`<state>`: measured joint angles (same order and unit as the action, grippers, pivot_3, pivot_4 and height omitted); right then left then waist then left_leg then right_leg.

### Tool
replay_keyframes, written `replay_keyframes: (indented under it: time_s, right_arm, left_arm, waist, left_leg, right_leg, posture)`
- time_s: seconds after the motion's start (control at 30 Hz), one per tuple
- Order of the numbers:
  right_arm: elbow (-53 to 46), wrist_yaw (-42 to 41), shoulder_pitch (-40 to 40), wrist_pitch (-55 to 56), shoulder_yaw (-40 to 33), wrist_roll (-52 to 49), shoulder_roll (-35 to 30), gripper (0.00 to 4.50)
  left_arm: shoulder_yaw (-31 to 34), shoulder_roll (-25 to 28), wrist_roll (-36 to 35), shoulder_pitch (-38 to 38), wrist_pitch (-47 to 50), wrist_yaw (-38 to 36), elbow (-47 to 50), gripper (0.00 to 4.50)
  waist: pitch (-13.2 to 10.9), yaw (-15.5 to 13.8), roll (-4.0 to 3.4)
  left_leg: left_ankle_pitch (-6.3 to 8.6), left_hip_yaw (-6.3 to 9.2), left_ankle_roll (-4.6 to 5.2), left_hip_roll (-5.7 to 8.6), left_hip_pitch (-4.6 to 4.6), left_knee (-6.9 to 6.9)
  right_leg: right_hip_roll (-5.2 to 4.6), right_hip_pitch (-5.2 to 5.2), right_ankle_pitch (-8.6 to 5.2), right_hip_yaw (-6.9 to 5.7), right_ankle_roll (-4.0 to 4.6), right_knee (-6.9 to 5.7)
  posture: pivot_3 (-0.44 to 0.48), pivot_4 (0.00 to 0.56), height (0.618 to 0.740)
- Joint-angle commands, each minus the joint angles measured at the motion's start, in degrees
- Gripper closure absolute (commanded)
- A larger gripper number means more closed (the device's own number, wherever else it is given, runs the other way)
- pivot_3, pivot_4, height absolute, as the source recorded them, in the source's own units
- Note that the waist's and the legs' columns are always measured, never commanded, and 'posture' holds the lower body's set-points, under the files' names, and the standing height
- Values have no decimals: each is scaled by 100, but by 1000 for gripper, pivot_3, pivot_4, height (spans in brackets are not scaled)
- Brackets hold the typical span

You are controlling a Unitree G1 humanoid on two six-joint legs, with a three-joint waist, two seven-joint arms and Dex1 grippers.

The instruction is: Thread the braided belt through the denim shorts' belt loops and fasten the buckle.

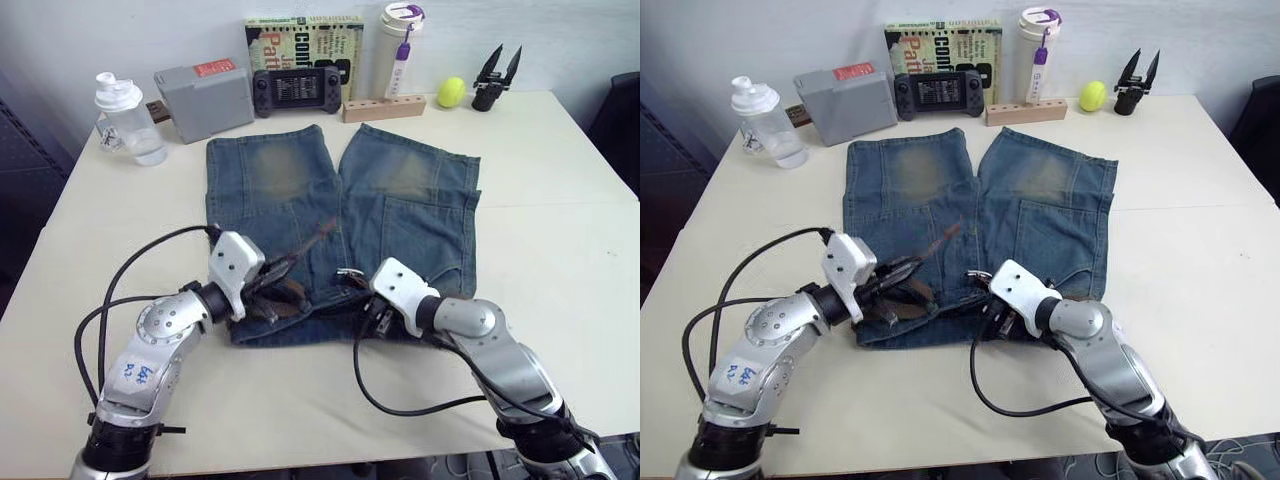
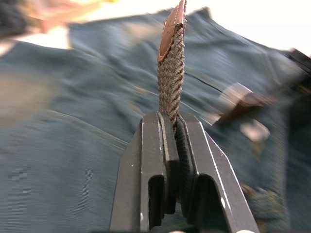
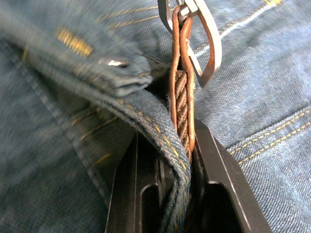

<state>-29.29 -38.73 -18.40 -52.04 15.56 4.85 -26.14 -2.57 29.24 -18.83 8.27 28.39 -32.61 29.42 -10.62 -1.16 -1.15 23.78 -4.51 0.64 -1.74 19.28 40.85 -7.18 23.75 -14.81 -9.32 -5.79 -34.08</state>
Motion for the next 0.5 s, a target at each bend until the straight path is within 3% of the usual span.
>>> replay_keyframes:
  time_s: [0.03,0.23,0.5]
  right_arm:
    - [-249,213,-109,-308,-168,-103,61,4431]
    - [-306,521,-255,-688,-241,-242,252,4431]
    - [-603,757,-446,-807,-302,-428,297,4431]
  left_arm:
    - [-7,148,-370,-111,137,-368,372,4500]
    - [-161,416,-316,-391,620,-382,291,4500]
    - [-187,147,-157,-140,1168,204,-17,4500]
  waist:
    - [0,-12,0]
    - [0,2,-1]
    - [0,-3,-1]
  left_leg:
    - [0,0,0,0,0,0]
    - [0,0,0,0,-1,2]
    - [0,-1,0,2,-1,2]
  right_leg:
    - [0,0,0,0,0,0]
    - [1,0,0,1,0,-2]
    - [1,-1,0,3,0,-3]
  posture:
    - [0,150,726]
    - [0,150,726]
    - [0,150,726]
